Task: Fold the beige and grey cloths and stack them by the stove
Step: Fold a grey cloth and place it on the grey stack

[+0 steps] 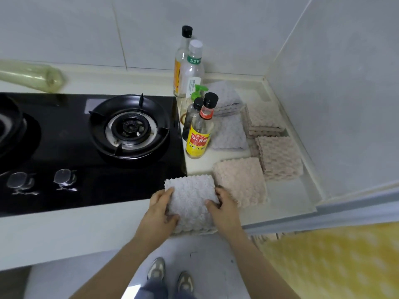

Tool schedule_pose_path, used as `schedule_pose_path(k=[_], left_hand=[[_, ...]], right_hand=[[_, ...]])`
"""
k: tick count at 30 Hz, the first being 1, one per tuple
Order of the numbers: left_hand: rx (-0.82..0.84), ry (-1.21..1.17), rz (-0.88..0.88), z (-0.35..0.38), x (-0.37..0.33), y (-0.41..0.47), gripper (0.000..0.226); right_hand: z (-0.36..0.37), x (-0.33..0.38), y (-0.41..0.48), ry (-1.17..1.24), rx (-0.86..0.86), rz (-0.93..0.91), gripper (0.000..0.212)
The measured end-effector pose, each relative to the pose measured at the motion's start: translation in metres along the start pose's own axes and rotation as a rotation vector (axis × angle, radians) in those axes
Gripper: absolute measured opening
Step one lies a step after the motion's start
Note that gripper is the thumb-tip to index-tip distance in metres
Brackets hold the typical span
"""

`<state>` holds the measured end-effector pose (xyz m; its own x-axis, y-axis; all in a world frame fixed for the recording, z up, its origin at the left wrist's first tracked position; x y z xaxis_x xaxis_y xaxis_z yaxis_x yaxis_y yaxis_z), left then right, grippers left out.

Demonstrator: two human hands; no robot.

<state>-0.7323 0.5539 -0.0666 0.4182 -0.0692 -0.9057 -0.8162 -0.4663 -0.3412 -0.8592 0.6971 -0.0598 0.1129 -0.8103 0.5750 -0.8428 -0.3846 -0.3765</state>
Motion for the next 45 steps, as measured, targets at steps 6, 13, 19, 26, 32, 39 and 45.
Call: schedule_pose_path(k=[6,13,19,26,32,39,45], left_hand=[[-0.085,0.003,-0.003,-0.003,-0.014,-0.006,0.066],[-0.238,-0.055,0.055,-0.005,-0.053,-0.031,0.05],[-0.42,-0.086,0.102,-0.02,-0.076,-0.067,0.044],[-0.617,-0.092,0.143,-0.073,-0.081,-0.122,0.042],[-0.815,-0.12,0.136,-0.15,-0.057,-0.209,0.04],[-0.997,-0.092,0.121,-0.269,0.003,-0.361,0.036],[-1.11,-0.115,0.129,-0.35,0.046,-0.459,0.034]], right_hand=[[-0.015,0.01,-0.009,-0.009,0.02,-0.014,0.044],[-0.048,0.038,-0.02,-0.047,-0.044,-0.182,0.044],[-0.056,0.082,-0.032,0.017,0.031,-0.361,0.044],[-0.028,0.143,-0.075,0.06,0.112,-0.529,0.036],[0.033,0.22,-0.145,0.065,0.239,-0.694,0.034],[0.146,0.308,-0.283,0.09,0.4,-0.847,0.029],[0.229,0.367,-0.382,0.091,0.494,-0.916,0.027]])
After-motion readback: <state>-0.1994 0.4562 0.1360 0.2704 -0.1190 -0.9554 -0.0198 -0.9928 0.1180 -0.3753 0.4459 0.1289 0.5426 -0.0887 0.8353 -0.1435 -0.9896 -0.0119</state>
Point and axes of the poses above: each hand's wrist, its own y-axis towards the middle knuckle, its own z-axis out of the palm, x = y × z, the point moved 1 cm from there along y, towards the middle knuckle, and after that the axes turned 14 degrees about -y, right-handed, at the moved point
